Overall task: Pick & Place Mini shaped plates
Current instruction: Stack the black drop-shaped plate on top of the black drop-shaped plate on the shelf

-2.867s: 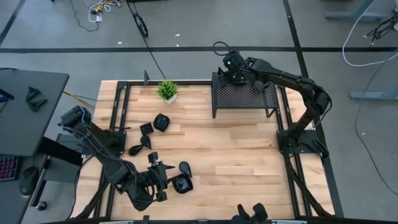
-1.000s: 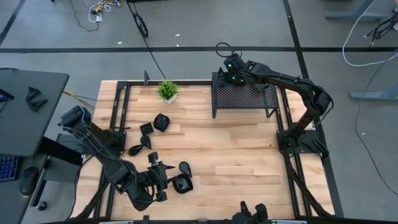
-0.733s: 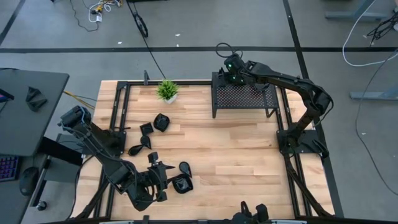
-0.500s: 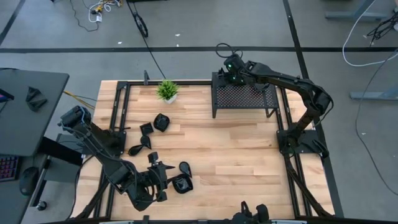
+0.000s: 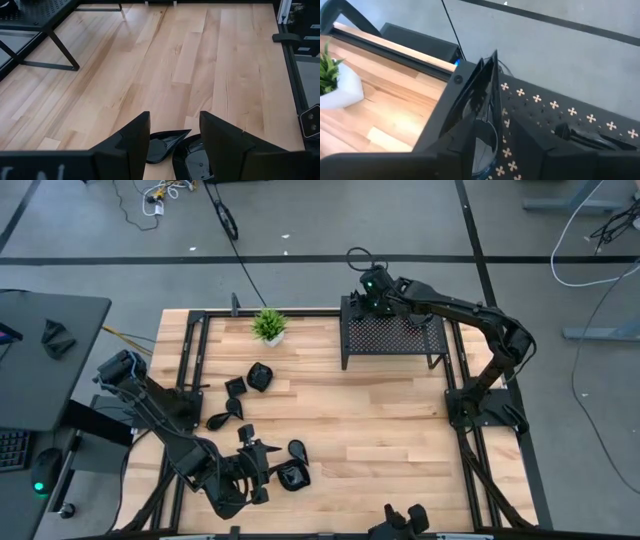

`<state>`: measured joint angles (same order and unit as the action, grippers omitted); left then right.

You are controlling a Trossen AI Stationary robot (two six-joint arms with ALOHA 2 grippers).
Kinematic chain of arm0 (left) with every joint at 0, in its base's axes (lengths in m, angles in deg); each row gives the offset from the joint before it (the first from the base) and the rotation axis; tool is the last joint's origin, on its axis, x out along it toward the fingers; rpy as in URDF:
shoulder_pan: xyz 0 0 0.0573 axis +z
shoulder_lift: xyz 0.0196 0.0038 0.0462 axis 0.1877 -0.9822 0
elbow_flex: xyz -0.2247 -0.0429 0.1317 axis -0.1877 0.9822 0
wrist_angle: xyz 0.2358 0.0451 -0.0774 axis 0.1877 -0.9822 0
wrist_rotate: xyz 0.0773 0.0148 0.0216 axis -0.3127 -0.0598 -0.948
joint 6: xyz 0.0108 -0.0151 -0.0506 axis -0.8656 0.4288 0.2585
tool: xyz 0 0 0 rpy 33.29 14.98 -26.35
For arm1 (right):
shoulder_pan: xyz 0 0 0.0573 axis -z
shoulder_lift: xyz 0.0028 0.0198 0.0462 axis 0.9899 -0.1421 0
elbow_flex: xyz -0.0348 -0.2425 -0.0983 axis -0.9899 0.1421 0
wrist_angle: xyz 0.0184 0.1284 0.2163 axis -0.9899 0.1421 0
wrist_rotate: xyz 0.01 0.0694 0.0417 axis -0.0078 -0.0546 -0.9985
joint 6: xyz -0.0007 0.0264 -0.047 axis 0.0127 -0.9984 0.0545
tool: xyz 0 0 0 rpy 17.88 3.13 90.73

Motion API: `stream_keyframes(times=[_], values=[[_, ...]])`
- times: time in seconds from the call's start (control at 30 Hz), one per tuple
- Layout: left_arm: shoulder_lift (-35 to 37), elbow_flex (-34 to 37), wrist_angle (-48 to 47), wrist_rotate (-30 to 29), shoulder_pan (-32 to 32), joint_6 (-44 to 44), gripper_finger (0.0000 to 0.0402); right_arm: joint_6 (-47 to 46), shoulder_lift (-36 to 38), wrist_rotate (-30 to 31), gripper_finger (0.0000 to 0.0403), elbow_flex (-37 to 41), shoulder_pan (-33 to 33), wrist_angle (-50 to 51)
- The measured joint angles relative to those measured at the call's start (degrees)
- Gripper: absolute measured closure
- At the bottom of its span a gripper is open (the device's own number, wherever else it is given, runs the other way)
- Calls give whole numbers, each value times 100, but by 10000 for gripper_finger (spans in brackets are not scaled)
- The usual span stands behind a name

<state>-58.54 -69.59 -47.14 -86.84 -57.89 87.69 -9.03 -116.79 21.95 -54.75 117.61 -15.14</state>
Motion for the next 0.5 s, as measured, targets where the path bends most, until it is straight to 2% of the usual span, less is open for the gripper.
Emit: stream_keyframes(times=[0.17,0.4,0.5], values=[[0,0,-1,0,0,0,225,36,0,1,304,0,-1,-55],[0,0,0,0,0,0,225,-94,-7,-1,389,0,-1,117],[0,0,0,0,0,0,225,-23,-26,-1,395,0,-1,98]])
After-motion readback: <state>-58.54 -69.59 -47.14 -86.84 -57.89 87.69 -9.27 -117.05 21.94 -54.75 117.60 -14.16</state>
